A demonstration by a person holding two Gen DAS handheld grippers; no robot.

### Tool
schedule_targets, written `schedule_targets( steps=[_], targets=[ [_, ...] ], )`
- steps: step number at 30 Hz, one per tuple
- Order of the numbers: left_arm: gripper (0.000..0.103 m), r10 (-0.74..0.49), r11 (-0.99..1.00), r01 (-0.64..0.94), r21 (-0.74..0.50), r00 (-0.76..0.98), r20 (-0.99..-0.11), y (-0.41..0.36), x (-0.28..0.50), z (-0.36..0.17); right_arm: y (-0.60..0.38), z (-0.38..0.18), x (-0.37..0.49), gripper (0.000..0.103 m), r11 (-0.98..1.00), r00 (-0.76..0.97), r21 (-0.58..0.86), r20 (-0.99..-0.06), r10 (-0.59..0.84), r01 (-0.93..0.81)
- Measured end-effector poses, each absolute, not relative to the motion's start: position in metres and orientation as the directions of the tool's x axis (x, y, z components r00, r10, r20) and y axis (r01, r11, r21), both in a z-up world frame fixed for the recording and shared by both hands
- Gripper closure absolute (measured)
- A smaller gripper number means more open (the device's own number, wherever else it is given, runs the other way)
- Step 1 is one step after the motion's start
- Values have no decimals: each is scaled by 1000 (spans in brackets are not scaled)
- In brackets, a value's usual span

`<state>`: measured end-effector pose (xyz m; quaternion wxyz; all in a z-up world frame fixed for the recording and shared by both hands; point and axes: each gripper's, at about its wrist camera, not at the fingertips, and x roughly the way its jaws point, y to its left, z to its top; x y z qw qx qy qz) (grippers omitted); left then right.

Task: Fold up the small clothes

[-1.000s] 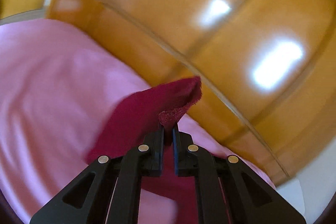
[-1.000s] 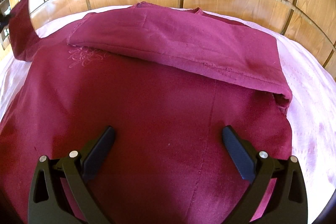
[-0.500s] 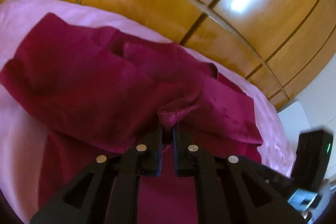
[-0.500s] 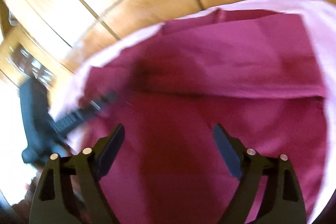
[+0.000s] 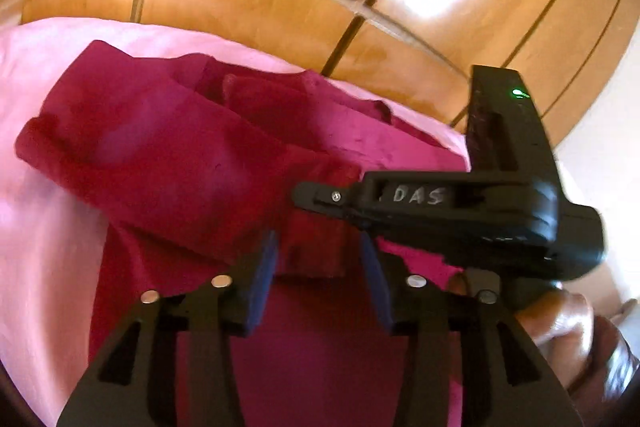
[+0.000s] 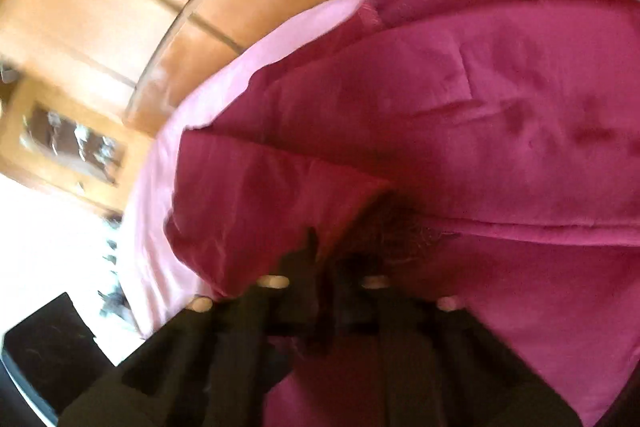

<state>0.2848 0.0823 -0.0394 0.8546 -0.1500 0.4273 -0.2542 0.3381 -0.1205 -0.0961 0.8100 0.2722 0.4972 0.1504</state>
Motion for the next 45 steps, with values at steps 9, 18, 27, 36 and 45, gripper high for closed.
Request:
schedule_targets(
  steps=[9,18,27,36,45],
  targets=[
    [60,-500,856,189,-480,534,-682,117,279,-51,-146,12,309,99,869,642,473,-622,448,-148],
    [60,-447,836,-38,-547,533,-719,152,301,-71,-259,11,297,99,894,682,447,-661,313,22],
    [60,-387,877,-44,-478,523,-759,146,305,-69,-347,-78,293,84,806,593,526,-751,291,271],
    [60,-382,906,87,-415,591,-710,128,308,-34,-360,-93,261,87,733,628,622,-693,353,274],
    [56,-333,941,135,-311,548,-767,97,317,-43,-335,-84,252,66,905,576,333,-807,130,264]
  ],
)
